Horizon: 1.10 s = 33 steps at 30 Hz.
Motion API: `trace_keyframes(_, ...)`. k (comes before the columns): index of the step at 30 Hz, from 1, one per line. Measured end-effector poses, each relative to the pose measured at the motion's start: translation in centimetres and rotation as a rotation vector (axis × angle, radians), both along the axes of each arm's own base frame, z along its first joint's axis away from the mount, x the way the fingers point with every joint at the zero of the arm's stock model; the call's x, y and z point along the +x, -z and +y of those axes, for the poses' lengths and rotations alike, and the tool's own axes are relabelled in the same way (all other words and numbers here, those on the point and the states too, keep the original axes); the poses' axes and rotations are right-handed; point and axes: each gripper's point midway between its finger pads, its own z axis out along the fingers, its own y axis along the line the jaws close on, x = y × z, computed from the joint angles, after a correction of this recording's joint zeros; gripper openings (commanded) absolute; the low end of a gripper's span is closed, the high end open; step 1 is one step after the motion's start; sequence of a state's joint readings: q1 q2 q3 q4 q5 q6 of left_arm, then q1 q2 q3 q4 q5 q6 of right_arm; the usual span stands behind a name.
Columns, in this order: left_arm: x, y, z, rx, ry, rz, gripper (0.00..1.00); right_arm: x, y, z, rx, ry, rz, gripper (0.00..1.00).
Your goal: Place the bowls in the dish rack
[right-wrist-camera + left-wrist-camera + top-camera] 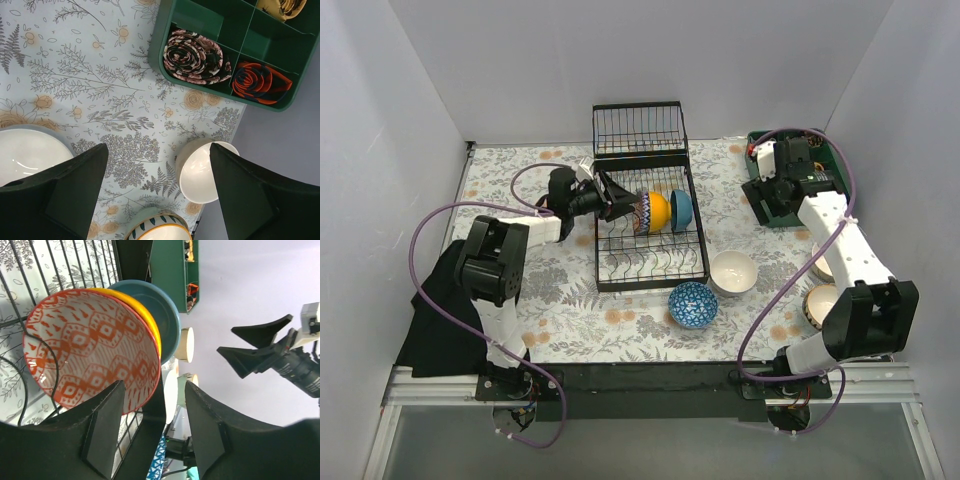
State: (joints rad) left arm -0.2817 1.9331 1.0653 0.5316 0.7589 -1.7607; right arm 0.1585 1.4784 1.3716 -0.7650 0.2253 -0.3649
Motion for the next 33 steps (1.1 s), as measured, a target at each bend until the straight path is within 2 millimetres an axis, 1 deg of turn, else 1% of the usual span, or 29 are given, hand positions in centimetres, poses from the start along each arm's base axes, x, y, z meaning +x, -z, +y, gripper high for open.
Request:
trace_keyframes(3, -0.2, 0.1, 0.3, 0.036, -0.001, -0.013, 0.52, -0.3, -0.2, 0.0, 0.005, -0.001, -0.013, 0.91)
trace_keyframes(9, -0.4, 1.8, 1.0, 0.141, -0.009, -0.008, 0.52, -0.6, -0.1, 0.0, 0.008, 0.0, -0.016, 0.91)
trace_keyframes(12, -0.7, 1.3, 1.7, 0.191, -0.001, -0.039, 0.52, -0.8, -0.2, 0.0, 0.01, 0.002, -0.02, 0.91)
trace_keyframes(13, -0.8, 0.9, 2.0, 0.213, 0.004, -0.062, 0.52, -0.9, -0.4, 0.0, 0.012, 0.003, -0.026, 0.92)
trace_keyframes(15, -1.2, -0.7, 2.7, 0.255, 0.019, -0.136, 0.54, -1.0, -0.8, 0.0, 0.016, 0.006, -0.038, 0.92)
trace_keyframes(18, -2.9, -4.5, 3.4, 0.3, 0.079, -0.308, 0.58, -1.2, -1.5, 0.0, 0.025, 0.013, -0.062, 0.93)
trace_keyframes(20, -4.8, -7.5, 3.4, 0.336, 0.156, -0.472, 0.64, -1.4, -2.2, 0.0, 0.034, 0.017, -0.082, 0.94)
trace_keyframes(21, -5.9, -8.7, 3.1, 0.352, 0.201, -0.548, 0.64, -1.5, -2.5, 0.0, 0.04, 0.017, -0.092, 0.94)
trace_keyframes(23, -8.3, -10.8, 1.5, 0.395, 0.328, -0.698, 0.64, -1.7, -3.1, 0.2, 0.059, 0.02, -0.112, 0.94)
trace_keyframes(24, -8.6, -11.5, 1.2, 0.422, 0.369, -0.763, 0.64, -1.8, -3.4, 0.3, 0.066, 0.021, -0.121, 0.94)
trace_keyframes(25, -10.7, -12.0, -1.1, 0.435, 0.47, -0.841, 0.64, -1.9, -3.7, 0.3, 0.073, 0.02, -0.131, 0.95)
trace_keyframes(27, -13.9, -11.9, -4.5, 0.476, 0.637, -0.977, 0.62, -2.0, -4.2, 0.4, 0.081, 0.019, -0.148, 0.95)
trace_keyframes(28, -15.4, -11.5, -5.8, 0.489, 0.709, -1.024, 0.61, -2.1, -4.5, 0.4, 0.083, 0.019, -0.156, 0.96)
trace_keyframes(30, -18.7, -9.2, -8.3, 0.539, 0.876, -1.111, 0.59, -2.2, -5.2, 0.3, 0.084, 0.02, -0.178, 0.96)
trace_keyframes(31, -20.1, -7.9, -9.0, 0.558, 0.947, -1.134, 0.58, -2.2, -5.5, 0.3, 0.084, 0.022, -0.189, 0.96)
trace_keyframes(33, -22.2, -4.6, -9.8, 0.621, 1.08, -1.153, 0.58, -2.2, -6.5, 0.1, 0.084, 0.026, -0.223, 0.96)
